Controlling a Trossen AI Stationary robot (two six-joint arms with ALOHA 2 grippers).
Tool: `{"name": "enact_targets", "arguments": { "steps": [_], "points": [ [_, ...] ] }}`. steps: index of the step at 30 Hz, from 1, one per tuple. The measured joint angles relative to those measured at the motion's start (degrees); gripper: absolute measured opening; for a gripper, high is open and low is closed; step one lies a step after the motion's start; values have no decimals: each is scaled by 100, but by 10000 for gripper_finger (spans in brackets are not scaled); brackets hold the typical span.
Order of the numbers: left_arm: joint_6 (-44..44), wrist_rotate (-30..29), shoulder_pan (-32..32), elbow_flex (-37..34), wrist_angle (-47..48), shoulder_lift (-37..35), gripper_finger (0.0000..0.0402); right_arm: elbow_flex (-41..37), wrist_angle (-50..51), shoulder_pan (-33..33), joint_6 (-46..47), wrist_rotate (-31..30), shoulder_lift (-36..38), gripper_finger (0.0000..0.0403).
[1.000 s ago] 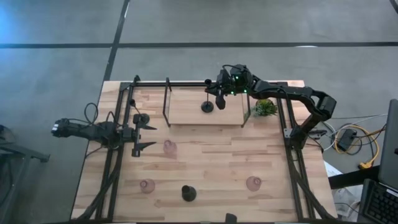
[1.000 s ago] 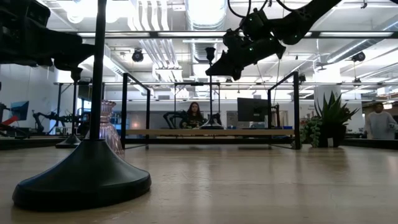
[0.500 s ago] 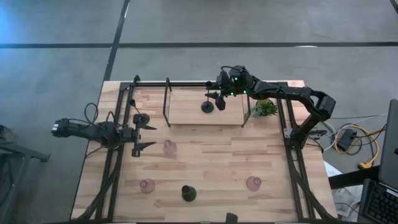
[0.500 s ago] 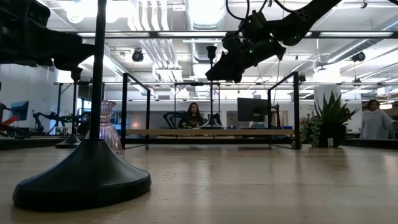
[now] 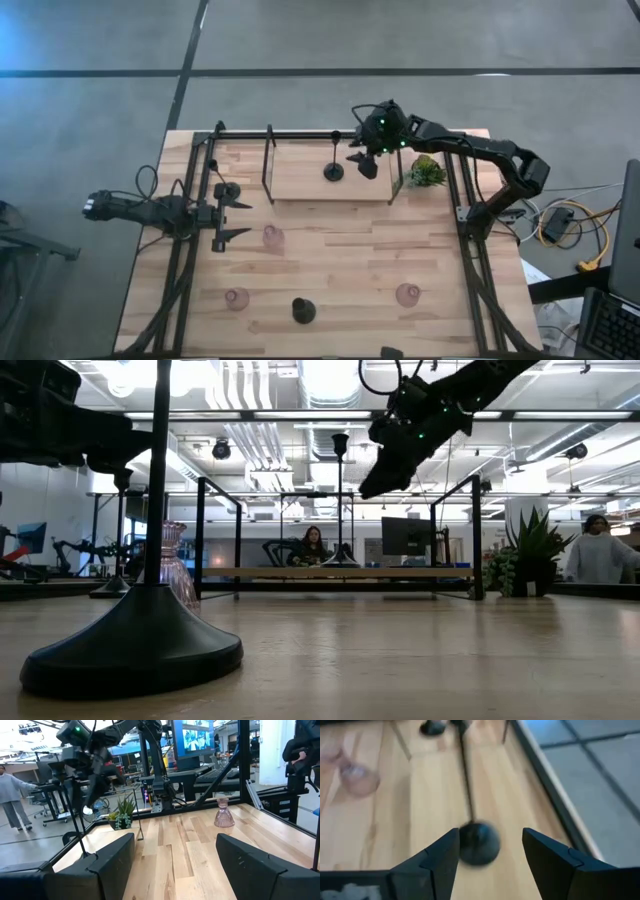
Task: Pick & Place candle stick holders
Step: Put the bottom black candle holder on the shelf
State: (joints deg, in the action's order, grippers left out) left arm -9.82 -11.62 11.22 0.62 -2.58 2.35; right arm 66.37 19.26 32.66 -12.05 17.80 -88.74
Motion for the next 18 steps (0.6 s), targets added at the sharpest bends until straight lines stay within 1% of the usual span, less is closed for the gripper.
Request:
{"name": "enact_targets", "arguments": {
  "steps": [4,7,11,15,18],
  "points": [
    [0,-2,0,0,1,0,284,0,748,-120,41,28,235,192],
    [-1,0,0,0,0,0,284,-12,1198,-435,112,28,354,182],
    [-1,-1,-1,0,-1,0,284,-82,1341,-1088,236,24,552,168],
    [-1,-1,0,0,0,0,285,-279,1319,-1884,488,-44,783,153],
    [-1,0,-2,0,0,0,284,-545,957,-2539,833,-229,936,143]
  ]
}}
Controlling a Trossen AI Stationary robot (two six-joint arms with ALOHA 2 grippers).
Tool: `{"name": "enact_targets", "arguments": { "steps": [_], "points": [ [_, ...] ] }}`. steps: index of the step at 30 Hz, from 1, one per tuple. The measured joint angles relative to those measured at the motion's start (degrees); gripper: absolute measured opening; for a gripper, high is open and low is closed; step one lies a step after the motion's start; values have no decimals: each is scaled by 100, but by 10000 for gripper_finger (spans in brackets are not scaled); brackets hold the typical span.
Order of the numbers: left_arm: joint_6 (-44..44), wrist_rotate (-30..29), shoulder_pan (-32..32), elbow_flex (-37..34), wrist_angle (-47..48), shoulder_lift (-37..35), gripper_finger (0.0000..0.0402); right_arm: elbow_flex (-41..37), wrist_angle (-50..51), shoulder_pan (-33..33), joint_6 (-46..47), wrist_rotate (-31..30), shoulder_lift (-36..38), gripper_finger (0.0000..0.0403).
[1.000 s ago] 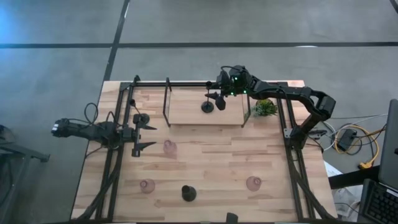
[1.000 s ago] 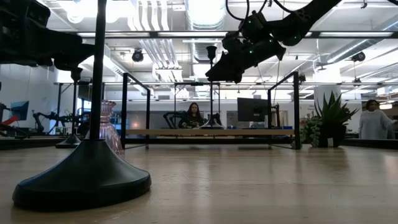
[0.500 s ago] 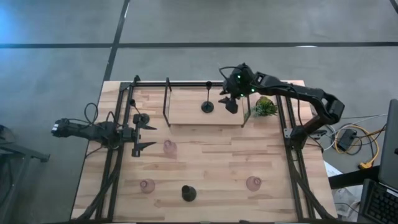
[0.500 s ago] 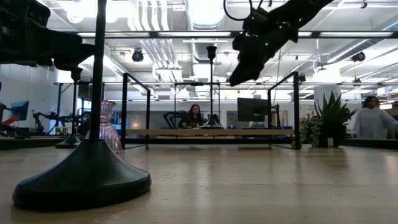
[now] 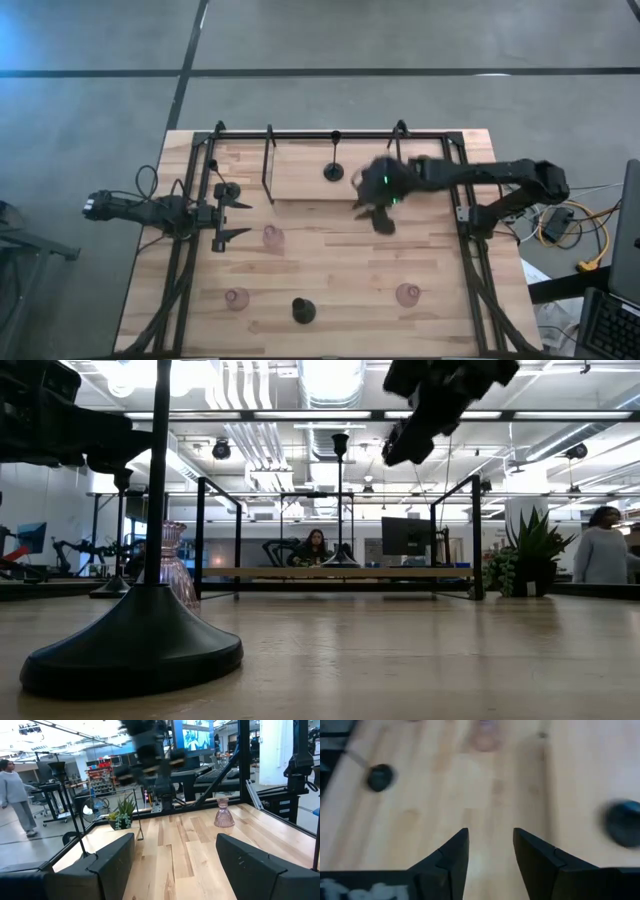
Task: Pick & Place candle stick holders
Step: Put the bottom black candle holder on the shelf
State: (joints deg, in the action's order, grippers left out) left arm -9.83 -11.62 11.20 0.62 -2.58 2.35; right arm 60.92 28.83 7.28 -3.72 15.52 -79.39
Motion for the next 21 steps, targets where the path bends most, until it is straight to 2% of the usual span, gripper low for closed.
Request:
{"name": "enact_targets", "arguments": {
  "steps": [5,9,14,17,21],
  "points": [
    [1,0,0,0,-1,0,285,-643,-1291,-994,601,-122,65,132],
    [1,-2,2,-2,1,-2,284,-1256,-3132,-1665,1025,-211,-124,134],
    [1,0,2,0,1,0,284,-1785,-5431,-2199,1457,-447,-775,130],
    [-1,0,1,0,-1,0,284,-1736,-6081,-2377,1471,-515,-1313,127],
    [-1,0,2,0,1,0,284,-1239,-6055,-2427,1427,-509,-2065,125]
  ]
}}
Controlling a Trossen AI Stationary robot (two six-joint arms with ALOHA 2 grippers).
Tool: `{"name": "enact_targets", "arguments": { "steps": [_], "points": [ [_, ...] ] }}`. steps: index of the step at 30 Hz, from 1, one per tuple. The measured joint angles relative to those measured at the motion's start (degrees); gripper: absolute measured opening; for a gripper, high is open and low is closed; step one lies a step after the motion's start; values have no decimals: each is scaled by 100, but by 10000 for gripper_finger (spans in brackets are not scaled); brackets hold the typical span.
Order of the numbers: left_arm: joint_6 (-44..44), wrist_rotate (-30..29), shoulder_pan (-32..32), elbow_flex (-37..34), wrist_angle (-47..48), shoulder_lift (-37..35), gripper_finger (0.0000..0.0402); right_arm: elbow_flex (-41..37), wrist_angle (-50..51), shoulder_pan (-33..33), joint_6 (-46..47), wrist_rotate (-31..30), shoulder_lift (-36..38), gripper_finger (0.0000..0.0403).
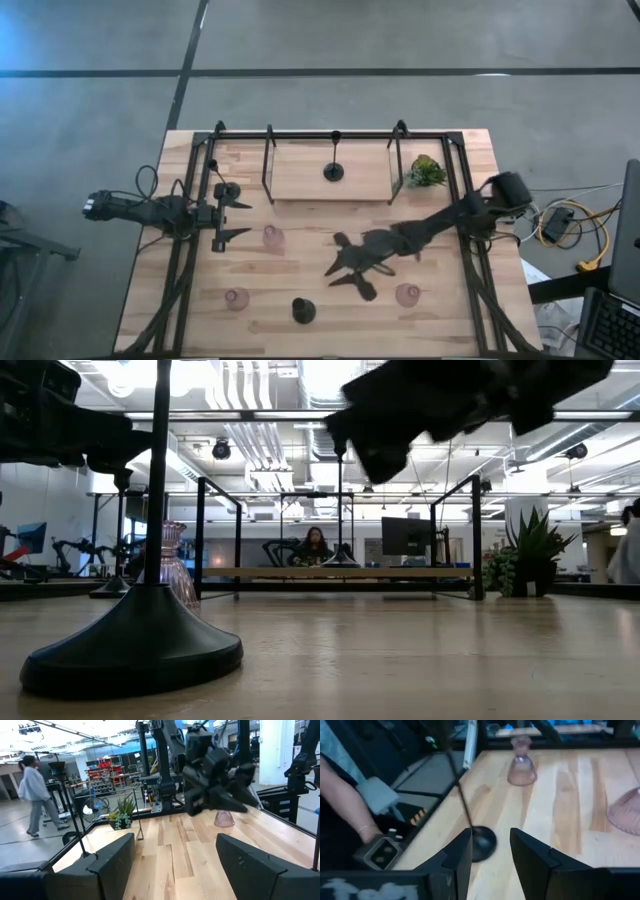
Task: Pick & Place candle stick holders
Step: Put the bottom black candle holder on the shelf
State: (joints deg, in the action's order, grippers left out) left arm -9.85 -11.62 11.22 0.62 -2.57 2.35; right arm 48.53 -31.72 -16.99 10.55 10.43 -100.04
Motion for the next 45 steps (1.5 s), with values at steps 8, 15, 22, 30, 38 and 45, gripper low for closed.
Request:
{"name": "enact_targets", "arguments": {
  "steps": [8,15,22,30,38,45],
  "points": [
    [2,0,-2,0,-2,0,285,1220,-12,2,-3,864,-1085,124],
    [2,0,0,0,-4,0,284,2142,507,-12,2,1207,-1639,111],
    [1,-2,0,0,-9,4,284,2765,707,-28,0,1404,-1971,93],
    [2,-2,-2,0,-13,7,284,2954,1621,-56,-27,1382,-1635,16],
    [2,-2,-1,0,-6,7,284,2781,4397,-59,-1258,525,233,11],
    [2,-2,-2,0,-4,7,284,2105,5290,445,-1493,-1474,2330,10]
  ]
}}
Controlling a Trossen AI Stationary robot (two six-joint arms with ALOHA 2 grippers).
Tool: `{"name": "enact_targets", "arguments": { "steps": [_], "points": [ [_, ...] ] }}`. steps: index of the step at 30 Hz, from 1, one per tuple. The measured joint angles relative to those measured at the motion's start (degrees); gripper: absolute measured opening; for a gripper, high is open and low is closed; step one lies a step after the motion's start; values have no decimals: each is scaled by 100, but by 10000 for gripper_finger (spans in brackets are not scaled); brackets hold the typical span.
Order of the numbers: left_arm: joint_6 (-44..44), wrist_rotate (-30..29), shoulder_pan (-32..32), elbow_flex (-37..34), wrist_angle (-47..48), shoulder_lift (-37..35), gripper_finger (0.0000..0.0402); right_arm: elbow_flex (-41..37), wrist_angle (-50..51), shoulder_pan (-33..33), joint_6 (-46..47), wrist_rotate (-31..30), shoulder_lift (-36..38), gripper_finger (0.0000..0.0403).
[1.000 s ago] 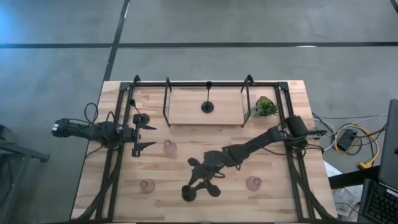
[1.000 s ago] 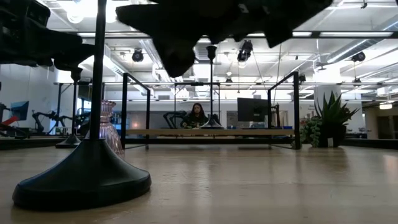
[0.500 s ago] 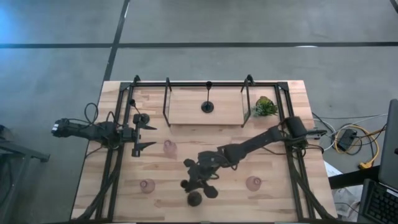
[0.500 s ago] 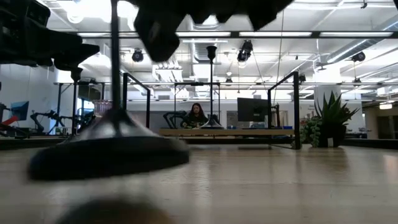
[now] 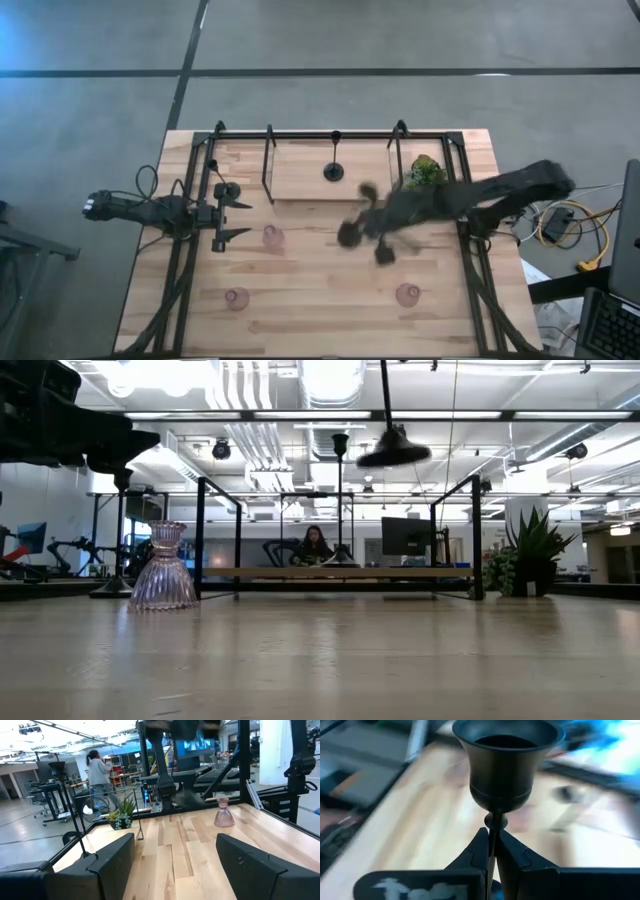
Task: Pick & Place candle stick holders
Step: Put the bottom black candle holder on the shelf
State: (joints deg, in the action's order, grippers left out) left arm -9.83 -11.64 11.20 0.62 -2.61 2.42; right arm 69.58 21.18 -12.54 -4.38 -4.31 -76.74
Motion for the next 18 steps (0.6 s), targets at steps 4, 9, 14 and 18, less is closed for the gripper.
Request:
{"name": "enact_targets", "arguments": {
  "steps": [4,9,14,18],
  "points": [
    [0,2,2,0,0,0,284,-350,-59,874,-29,-33,938,10],
    [-2,0,2,0,0,0,284,-786,-90,2464,48,92,1538,9],
    [0,2,0,0,2,0,284,-1112,-813,3976,-52,1524,1422,9],
    [0,2,2,0,2,0,284,-1212,-1299,4809,-25,2182,1028,9]
  ]
}}
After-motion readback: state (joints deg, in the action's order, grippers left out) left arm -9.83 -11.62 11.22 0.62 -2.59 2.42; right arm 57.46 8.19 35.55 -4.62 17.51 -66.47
